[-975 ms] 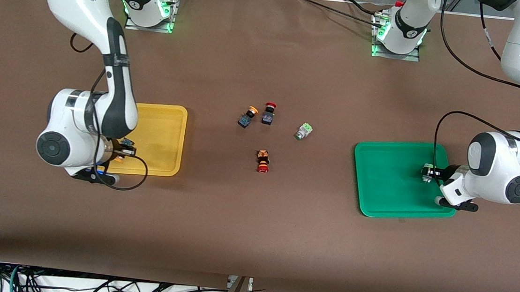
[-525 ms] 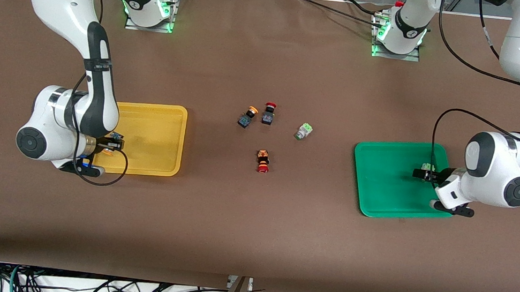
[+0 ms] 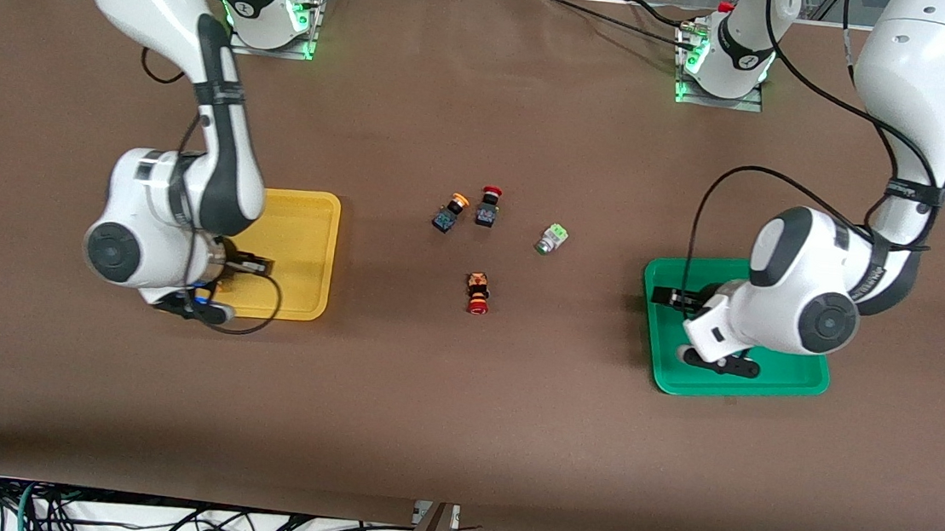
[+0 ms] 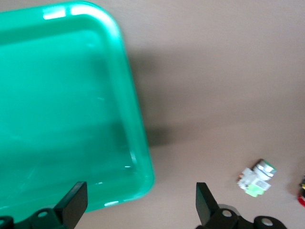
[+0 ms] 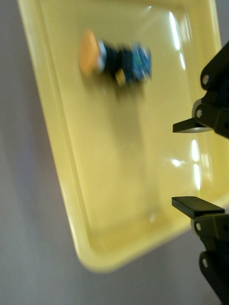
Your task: Place green and yellow buttons in trays
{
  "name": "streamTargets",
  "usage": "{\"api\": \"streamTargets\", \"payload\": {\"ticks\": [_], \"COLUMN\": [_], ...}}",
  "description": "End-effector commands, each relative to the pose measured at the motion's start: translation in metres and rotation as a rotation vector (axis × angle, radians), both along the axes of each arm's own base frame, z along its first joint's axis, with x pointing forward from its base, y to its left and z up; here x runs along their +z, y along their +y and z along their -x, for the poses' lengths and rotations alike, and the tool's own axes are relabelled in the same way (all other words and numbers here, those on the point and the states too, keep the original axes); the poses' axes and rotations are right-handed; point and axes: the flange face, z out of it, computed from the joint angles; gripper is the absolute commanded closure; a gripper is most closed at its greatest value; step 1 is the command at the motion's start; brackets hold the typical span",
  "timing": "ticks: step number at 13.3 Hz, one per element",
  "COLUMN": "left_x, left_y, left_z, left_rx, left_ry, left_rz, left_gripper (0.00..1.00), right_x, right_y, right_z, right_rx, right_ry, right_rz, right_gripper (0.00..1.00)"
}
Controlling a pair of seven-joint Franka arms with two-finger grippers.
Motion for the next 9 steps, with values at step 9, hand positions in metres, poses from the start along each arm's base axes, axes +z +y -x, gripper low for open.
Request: {"api": "streamTargets", "payload": {"ticks": [9], "left_x": [-0.064], "left_y": [-0.143], "left_z": [0.074], "left_rx": [-0.019], "left_ry": [0.037], "left_rz": [-0.066], "left_gripper": [0.00], "right_x": [-0.022], "right_y": [0.210], "right_z": [0.082], "right_rx": [-0.312], "right_ry": [0.089], "right_rz": [-0.100], "right_gripper": [0.38]}}
